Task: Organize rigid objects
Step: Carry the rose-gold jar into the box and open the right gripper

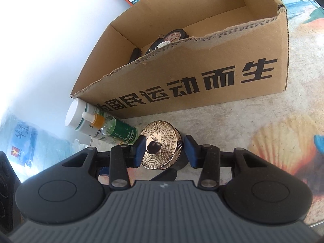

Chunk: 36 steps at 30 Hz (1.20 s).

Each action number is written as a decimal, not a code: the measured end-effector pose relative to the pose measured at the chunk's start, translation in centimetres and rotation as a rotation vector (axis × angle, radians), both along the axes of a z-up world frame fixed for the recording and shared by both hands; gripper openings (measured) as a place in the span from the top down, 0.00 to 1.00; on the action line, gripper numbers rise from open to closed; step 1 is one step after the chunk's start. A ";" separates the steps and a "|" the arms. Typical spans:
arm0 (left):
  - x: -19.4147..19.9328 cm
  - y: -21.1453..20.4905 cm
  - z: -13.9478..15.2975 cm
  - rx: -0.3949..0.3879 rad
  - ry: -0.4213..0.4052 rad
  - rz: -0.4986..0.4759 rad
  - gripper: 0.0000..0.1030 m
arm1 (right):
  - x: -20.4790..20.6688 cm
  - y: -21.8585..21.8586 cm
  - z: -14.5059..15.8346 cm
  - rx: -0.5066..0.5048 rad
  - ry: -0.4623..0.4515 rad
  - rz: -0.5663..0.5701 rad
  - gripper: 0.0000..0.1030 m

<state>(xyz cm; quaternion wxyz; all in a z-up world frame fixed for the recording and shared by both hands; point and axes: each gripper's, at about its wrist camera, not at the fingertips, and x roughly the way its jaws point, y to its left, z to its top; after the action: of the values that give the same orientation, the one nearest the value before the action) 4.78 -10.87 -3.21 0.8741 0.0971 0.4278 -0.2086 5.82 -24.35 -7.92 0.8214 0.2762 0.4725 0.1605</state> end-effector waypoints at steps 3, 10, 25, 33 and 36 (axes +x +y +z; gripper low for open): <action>0.8 -0.3 -0.4 0.015 -0.011 -0.002 0.48 | 0.1 0.0 -0.1 0.002 0.007 -0.006 0.59; 2.3 -0.7 -1.1 0.026 -0.030 -0.004 0.45 | 0.6 -0.1 -0.3 0.009 0.006 -0.013 0.57; 0.6 -0.7 0.7 0.013 -0.058 0.021 0.46 | -0.8 0.4 1.8 -0.005 -0.040 -0.007 0.58; -1.4 0.3 7.7 -0.019 -0.223 0.047 0.46 | -2.3 1.0 9.3 -0.033 -0.216 0.016 0.57; -0.2 0.0 10.4 -0.031 -0.266 0.043 0.46 | -1.4 1.3 12.6 -0.082 -0.290 0.036 0.54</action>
<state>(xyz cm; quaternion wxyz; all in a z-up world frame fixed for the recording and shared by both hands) 4.56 -10.82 7.18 0.9287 0.1012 0.3069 -0.1819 4.40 -23.07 4.68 0.8886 0.2078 0.3600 0.1940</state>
